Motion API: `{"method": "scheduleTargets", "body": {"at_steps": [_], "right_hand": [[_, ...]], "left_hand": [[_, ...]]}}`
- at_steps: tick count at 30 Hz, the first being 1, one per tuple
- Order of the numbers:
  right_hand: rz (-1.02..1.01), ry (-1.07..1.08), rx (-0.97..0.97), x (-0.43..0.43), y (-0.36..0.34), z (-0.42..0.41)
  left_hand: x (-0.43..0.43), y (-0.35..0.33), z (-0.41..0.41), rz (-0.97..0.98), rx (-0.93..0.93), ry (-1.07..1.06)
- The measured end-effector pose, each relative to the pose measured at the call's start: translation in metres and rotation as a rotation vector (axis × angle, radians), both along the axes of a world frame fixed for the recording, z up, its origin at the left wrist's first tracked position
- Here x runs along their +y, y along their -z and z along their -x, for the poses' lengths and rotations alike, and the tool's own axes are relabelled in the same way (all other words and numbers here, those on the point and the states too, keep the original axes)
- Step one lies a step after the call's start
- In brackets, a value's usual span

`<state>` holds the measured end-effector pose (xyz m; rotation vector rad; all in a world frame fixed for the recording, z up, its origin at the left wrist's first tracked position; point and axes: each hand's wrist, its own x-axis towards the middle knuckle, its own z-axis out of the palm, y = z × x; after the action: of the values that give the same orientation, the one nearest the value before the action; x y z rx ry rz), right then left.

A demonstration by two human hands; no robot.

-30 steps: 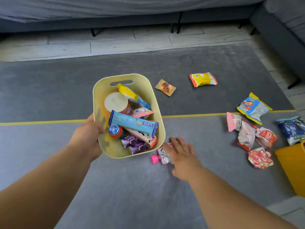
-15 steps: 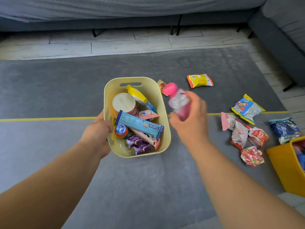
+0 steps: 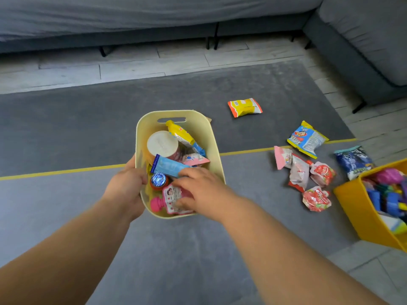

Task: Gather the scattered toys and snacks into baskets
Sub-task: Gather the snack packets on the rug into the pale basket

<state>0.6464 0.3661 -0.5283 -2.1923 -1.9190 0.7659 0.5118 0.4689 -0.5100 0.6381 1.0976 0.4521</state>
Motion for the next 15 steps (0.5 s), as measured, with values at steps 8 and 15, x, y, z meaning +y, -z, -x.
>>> {"method": "scheduleTargets", "body": {"at_steps": [8,15], "right_hand": [[0.119,0.014,-0.099,-0.024,-0.01,-0.031],[-0.391,0.61,0.138,-0.044,-0.03,-0.087]], "left_hand": [[-0.028,-0.013,-0.04,0.064,-0.007,0.019],[-0.053,-0.011,-0.076,0.098,0.036,0.012]]}}
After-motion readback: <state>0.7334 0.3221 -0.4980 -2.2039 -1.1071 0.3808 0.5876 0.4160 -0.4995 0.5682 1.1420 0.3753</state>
